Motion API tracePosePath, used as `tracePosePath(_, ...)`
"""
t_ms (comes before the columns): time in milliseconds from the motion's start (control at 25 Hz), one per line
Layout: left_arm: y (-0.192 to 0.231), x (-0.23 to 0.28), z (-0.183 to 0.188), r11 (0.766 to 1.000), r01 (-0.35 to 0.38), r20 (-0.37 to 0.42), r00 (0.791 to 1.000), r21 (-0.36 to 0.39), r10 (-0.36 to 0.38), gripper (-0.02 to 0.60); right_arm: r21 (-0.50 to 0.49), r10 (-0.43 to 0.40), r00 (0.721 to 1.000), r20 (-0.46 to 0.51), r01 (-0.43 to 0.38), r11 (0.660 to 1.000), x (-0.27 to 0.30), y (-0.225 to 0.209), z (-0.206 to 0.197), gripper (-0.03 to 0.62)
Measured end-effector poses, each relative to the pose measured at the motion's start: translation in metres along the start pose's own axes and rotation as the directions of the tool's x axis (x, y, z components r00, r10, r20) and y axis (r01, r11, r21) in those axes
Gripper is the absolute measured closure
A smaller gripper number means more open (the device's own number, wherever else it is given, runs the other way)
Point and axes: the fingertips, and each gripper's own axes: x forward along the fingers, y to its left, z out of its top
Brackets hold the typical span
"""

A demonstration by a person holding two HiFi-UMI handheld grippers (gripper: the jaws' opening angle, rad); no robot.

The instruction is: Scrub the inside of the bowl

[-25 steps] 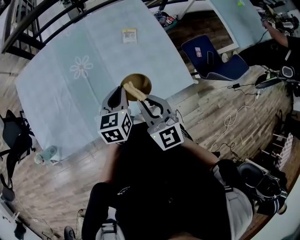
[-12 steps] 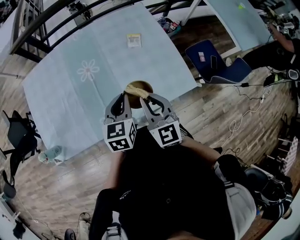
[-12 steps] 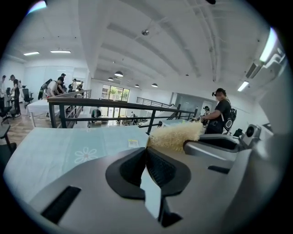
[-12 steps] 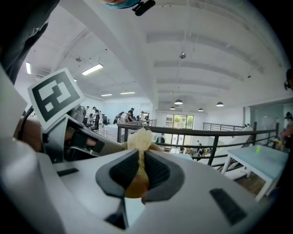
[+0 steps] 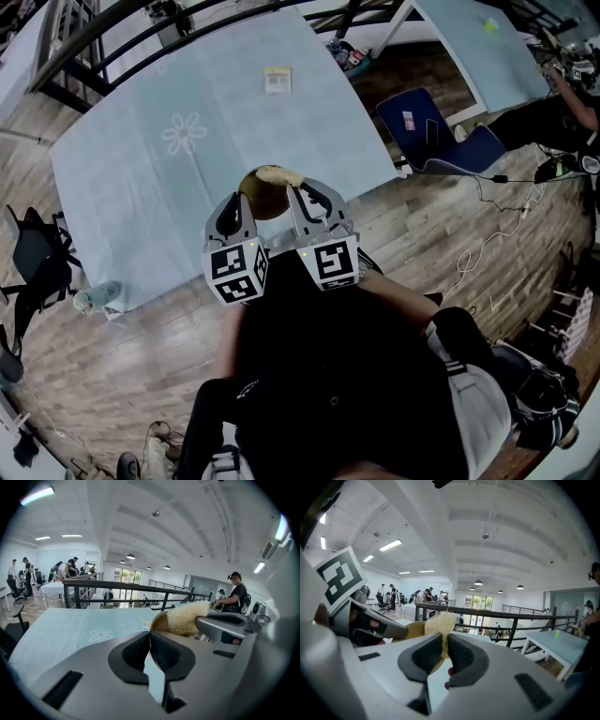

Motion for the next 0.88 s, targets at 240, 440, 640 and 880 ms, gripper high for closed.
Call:
tracePosePath(240,0.026,-0.008,0.006,0.993,-0.113,0.037,0.993,-0.036,0.114,0.557,0.016,0.077,0.996,0.037,-0.078,0.997,0.005,0.015,0.007,0.549)
tracePosePath(440,0.049,-0.022,-0.001,0.980,-0.178,0.040,0.983,-0.091,0.182,0.557,-0.007,0.302,0.951,0.067,-0.302,0.953,0.004,0.061,0.012,0.549)
tracePosePath(640,0.039,-0.021,0.003,0.985,-0.149,0.072,0.985,-0.087,0.156,0.557,-0.014,0.406,0.912,0.058,-0.406,0.914,0.003,0.081,0.008,0.549)
tracePosePath(880,0.016,-0.012,0.014,0.998,-0.054,0.097,0.994,-0.039,0.058,0.557,0.028,0.389,0.921,0.027,-0.390,0.920,0.006,0.077,-0.002,0.551)
